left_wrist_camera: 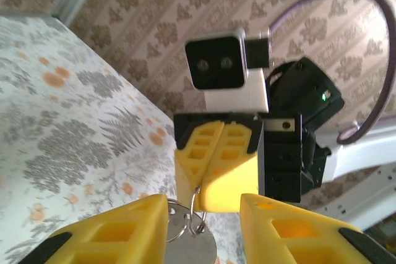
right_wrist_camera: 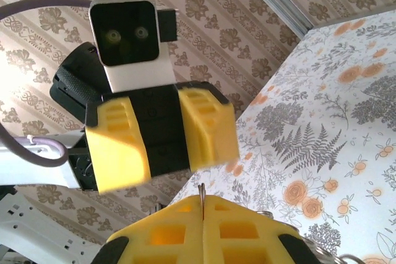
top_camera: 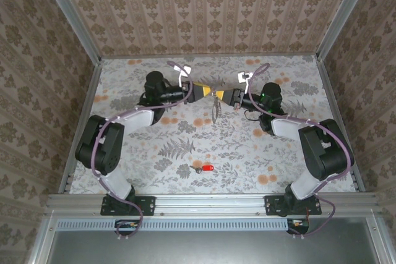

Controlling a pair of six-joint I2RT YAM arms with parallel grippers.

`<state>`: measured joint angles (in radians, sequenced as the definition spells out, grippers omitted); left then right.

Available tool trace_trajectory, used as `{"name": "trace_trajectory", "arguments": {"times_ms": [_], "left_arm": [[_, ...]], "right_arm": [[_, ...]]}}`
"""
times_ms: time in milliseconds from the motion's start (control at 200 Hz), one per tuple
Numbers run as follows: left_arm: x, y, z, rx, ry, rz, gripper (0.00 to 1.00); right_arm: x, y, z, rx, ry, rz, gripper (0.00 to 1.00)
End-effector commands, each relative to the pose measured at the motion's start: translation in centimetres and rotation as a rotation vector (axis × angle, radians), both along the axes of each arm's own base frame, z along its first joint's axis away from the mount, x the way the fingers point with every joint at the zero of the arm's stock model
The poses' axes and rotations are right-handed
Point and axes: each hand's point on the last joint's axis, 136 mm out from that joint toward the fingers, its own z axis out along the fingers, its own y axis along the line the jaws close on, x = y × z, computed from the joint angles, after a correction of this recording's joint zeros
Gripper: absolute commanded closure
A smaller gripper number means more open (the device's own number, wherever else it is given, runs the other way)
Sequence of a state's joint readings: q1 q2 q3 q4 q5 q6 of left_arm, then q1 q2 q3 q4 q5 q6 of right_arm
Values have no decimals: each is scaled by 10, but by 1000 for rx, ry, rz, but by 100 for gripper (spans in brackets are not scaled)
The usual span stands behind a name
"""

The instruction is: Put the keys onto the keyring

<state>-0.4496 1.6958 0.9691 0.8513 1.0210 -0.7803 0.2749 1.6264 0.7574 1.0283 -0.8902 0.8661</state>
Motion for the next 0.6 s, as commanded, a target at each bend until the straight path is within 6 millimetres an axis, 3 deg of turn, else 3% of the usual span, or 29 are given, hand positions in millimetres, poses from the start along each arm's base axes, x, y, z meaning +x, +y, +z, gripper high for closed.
{"name": "trace_trajectory", "arguments": {"times_ms": [0,330,355,595], "left_arm": [[5,12,25,-58,-59,65,62],[3,2,9,-46,-29,35,67],[-6,-8,8,-47,-25,5,68],[-7,-21,2,-71,-2,-26,69]], "right_arm": [[3,-4,12,7,-52,-23,100],[6,-4,16,26,-51,-34,100],[6,-4,16,27,-48,-34,100],[11,-6,17,45,-35,-58,100]]}}
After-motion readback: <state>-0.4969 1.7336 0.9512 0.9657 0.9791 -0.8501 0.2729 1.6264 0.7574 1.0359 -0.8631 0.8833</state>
